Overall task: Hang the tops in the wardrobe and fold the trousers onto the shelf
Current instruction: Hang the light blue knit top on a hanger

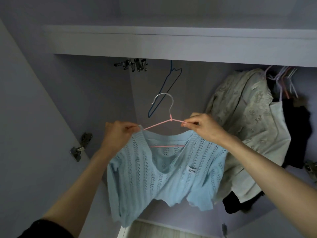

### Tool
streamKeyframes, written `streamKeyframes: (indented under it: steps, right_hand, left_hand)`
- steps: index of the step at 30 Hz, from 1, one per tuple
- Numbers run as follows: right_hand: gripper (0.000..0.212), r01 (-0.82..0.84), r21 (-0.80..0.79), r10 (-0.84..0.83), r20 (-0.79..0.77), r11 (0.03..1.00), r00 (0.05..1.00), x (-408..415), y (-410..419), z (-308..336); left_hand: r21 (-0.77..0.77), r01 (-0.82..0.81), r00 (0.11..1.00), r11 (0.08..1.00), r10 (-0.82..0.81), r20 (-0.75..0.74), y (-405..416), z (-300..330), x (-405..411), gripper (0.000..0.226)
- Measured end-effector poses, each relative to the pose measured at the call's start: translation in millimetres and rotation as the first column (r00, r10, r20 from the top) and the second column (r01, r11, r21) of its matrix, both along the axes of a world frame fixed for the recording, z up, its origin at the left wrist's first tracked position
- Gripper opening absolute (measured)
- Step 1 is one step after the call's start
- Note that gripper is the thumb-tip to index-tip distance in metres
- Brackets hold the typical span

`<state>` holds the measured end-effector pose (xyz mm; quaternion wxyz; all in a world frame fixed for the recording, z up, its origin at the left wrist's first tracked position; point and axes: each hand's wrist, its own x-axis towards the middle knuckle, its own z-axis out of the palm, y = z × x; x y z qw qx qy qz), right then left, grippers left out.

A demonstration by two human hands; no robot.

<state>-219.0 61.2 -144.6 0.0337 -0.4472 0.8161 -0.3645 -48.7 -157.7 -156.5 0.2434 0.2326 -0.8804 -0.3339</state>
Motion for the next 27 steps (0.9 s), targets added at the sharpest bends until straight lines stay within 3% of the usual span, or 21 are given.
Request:
streamKeyframes:
  steps: [3, 9, 12, 16, 20, 24, 27]
  right_hand:
    - [0.014, 0.058, -0.019, -0.058, 0.031, 0.998, 0.998, -7.5, 10.6, 1.8]
    - [0.017, 0.043, -0.235, -0.03, 0.061, 0.971, 0.998, 8.0, 6.4, 12.5]
    - [0.017, 0.029, -0.203, -0.013, 0.079, 0.979, 0.997, 7.3, 13.3, 17.6]
    - [0.011, 0.062, -0.075, -0.06, 0.028, 0.995, 0.998, -3.2, 28.7, 18.6]
    - [0.012, 0.083, -0.062, -0.075, 0.119, 0.995, 0.99, -3.1, 40.0, 6.4]
    - [0.011, 0.119, -0.097, -0.098, 0.198, 0.988, 0.975, 1.6, 46.9, -4.8]
    - [0.018, 0.167, -0.009, -0.154, 0.348, 0.986, 0.925, -6.9, 60.6, -13.6]
  left_hand:
    - [-0.048, -0.064, 0.997, 0.997, 0.062, -0.039, -16.0, 0.3, 7.8, 0.013]
    - [-0.233, 0.124, 0.991, 0.964, -0.109, 0.073, 1.6, -11.7, -0.4, 0.01]
    - [-0.35, 0.089, 0.996, 0.932, -0.087, 0.023, 3.4, -13.7, -4.0, 0.014]
    - [-0.372, 0.041, 0.993, 0.927, -0.08, -0.091, 9.0, -9.8, -11.8, 0.01]
    - [-0.487, 0.076, 0.985, 0.87, -0.143, -0.101, 14.5, -8.0, -19.7, 0.015]
    - [-0.486, 0.128, 0.989, 0.865, -0.147, -0.001, 19.3, -10.7, -24.8, 0.011]
    - [-0.474, 0.213, 0.976, 0.855, -0.159, 0.151, 28.4, -16.1, -31.4, 0.012]
